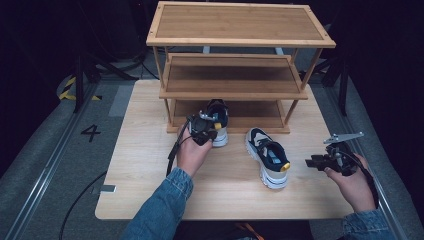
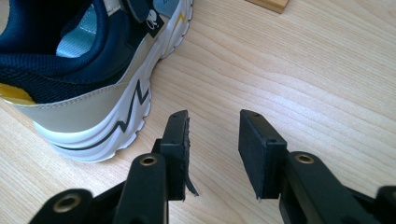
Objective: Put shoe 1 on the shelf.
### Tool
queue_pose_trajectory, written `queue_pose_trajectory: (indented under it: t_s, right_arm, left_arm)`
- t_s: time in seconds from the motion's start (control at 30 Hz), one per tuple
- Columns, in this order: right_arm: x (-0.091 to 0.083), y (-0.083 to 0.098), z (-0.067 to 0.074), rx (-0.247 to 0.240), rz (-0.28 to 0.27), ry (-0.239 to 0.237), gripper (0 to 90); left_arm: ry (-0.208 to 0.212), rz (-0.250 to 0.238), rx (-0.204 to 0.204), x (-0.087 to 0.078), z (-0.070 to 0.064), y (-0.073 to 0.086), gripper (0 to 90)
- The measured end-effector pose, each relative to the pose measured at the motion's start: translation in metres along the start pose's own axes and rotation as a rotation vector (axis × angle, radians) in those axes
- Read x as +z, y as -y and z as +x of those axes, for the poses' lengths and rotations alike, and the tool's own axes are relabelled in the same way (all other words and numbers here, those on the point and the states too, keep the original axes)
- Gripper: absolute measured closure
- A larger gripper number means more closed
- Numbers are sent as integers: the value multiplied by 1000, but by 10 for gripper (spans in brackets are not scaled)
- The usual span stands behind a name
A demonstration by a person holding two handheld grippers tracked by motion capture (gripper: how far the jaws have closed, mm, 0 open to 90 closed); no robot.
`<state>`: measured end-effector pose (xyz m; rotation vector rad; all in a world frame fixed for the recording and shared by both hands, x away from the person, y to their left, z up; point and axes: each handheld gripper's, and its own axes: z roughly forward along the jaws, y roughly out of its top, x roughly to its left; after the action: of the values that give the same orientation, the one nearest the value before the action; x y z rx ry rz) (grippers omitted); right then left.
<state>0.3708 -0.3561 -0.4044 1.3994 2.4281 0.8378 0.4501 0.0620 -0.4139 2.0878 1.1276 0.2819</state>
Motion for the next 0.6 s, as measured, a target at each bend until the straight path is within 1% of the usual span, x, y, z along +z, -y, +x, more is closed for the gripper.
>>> queue_pose_trajectory:
  t_s: [0.03, 0.07, 0.17, 0.2, 0.23, 0.27, 0.3, 0.33, 0.47, 0.57, 0.6]
  right_arm:
    - [0, 0, 0, -2, -3, 0, 644]
    - [0, 0, 0, -2, -3, 0, 643]
    - [0, 0, 0, -4, -2, 0, 644]
    - [1, 0, 0, -5, -2, -2, 643]
    - [1, 0, 0, -7, 1, -1, 643]
    - [1, 0, 0, -3, 3, -3, 643]
    - [1, 0, 0, -3, 4, -4, 643]
    - [1, 0, 0, -7, 1, -3, 644]
    - [-1, -1, 1, -16, -14, -3, 644]
    - [0, -1, 0, -19, -12, -2, 644]
    - [0, -1, 0, -20, -11, 0, 644]
  left_arm:
    - [5, -9, -3, 2, 1, -1, 894]
    - [8, -28, -6, 6, 3, -2, 887]
    - [8, -47, -2, 9, 7, -3, 871]
    - [9, -61, -1, 12, 8, -4, 855]
    - [20, -72, -3, 15, 10, -5, 840]
    - [42, -90, -3, 19, 12, -5, 807]
    - [41, -101, 7, 22, 13, -5, 767]
    - [38, -109, 19, 24, 14, -6, 756]
    - [46, -120, 13, 29, 19, -8, 741]
    - [33, -125, 9, 31, 21, -9, 729]
    - [29, -130, 8, 33, 23, -10, 727]
